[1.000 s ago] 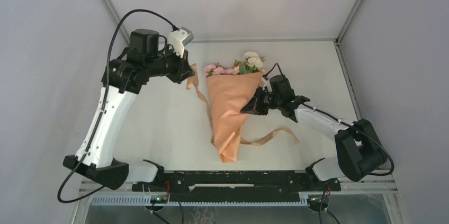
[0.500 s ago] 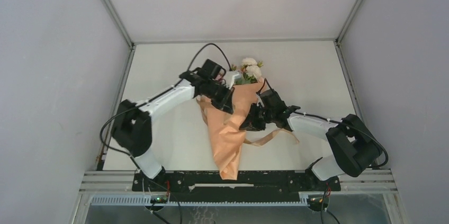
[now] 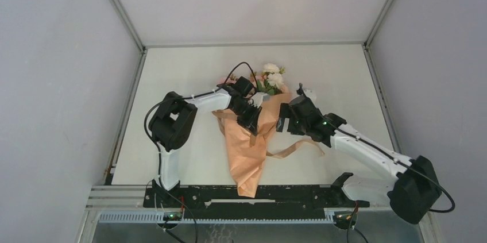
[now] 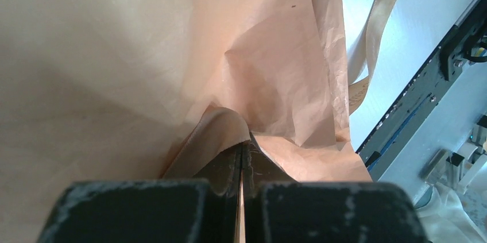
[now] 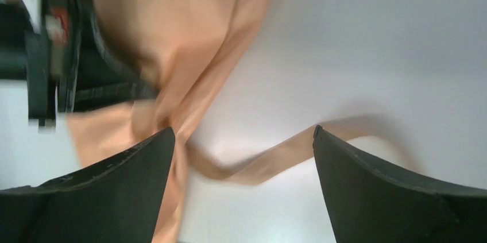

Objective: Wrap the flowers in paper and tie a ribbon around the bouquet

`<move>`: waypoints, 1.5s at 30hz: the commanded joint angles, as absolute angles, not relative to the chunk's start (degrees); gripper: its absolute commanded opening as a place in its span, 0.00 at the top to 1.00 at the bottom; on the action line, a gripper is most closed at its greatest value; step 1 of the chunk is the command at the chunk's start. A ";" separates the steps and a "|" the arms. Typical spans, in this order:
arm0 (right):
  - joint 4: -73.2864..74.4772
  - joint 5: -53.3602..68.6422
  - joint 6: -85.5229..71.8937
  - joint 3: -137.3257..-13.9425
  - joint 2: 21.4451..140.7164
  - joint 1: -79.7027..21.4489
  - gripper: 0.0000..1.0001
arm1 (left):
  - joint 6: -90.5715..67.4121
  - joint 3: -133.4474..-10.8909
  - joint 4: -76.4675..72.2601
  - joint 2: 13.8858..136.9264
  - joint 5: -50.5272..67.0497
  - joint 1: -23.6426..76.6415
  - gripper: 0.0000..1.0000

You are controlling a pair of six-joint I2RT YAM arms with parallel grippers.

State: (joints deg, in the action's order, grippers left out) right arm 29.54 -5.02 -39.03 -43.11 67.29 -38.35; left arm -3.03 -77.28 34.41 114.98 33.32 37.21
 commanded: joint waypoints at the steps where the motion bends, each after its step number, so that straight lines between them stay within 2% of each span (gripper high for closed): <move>1: 35.10 -45.13 -27.03 -50.93 61.10 -40.50 0.00 | -2.99 -77.67 32.59 114.27 33.32 36.95 1.00; 3: 24.16 -56.57 -19.13 -50.07 59.96 -39.76 0.00 | -3.16 -77.53 32.27 114.03 33.64 36.94 1.00; 5: 17.68 -62.18 -22.73 -49.93 59.74 -38.20 0.00 | -3.16 -77.56 32.01 113.55 33.18 36.97 1.00; 6: 17.13 -58.33 -24.95 -50.19 59.08 -37.17 0.00 | -3.16 -77.48 31.86 113.35 33.00 37.00 1.00; 7: 16.60 -46.05 -22.58 -50.26 57.87 -34.98 0.03 | -3.21 -77.44 31.75 113.11 32.96 36.94 1.00; 8: 17.16 -30.71 -21.17 -50.21 56.45 -32.23 0.08 | -3.29 -77.31 31.59 112.84 33.12 36.97 1.00; 9: 17.93 -19.23 -23.54 -49.66 55.53 -29.65 0.17 | -3.40 -77.17 31.44 112.66 33.25 36.99 1.00; 11: 24.72 -12.54 -33.59 -49.44 56.32 -27.46 0.35 | -3.95 -76.73 30.87 112.31 33.50 37.00 1.00; 13: 36.08 -15.31 -42.03 -49.48 59.28 -27.93 0.42 | -4.57 -76.35 30.32 112.09 34.18 36.95 1.00; 16: 43.28 -17.41 -50.15 -45.82 61.54 -30.59 0.43 | -4.81 -76.42 30.24 111.91 35.37 36.99 1.00; 19: 40.52 -13.28 -52.81 -42.33 64.05 -31.51 0.39 | -5.00 -76.62 30.26 111.70 35.93 36.95 1.00; 28: 39.29 -12.65 -52.34 -42.25 76.42 -28.83 0.35 | -5.27 -75.85 29.97 110.89 36.12 36.99 1.00; 31: 36.58 -11.69 -51.39 -42.23 79.88 -28.08 0.37 | -5.44 -76.17 29.90 111.17 36.23 37.00 1.00; 32: 35.71 -11.63 -51.23 -42.27 80.87 -27.65 0.39 | -5.53 -76.13 29.96 111.07 36.29 36.96 1.00; 33: 35.36 -11.88 -51.03 -42.27 81.61 -27.11 0.48 | -5.46 -76.07 29.97 110.97 36.38 36.97 1.00; 38: 33.56 -14.08 -46.18 -42.59 78.75 -21.18 0.98 | -4.69 -75.67 29.89 110.41 35.03 37.06 1.00; 39: 34.26 -15.31 -44.67 -43.22 76.61 -18.00 1.00 | -4.62 -75.71 29.93 110.59 34.72 37.02 1.00; 45: 35.21 -20.06 -34.13 -50.02 53.47 3.88 1.00 | -4.25 -75.78 29.94 110.92 34.56 37.06 1.00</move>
State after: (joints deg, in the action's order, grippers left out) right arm 37.28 -14.79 -42.78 -43.13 68.58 -6.72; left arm -4.60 -76.77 30.96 113.56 34.70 37.21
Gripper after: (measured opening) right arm 0.006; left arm 0.004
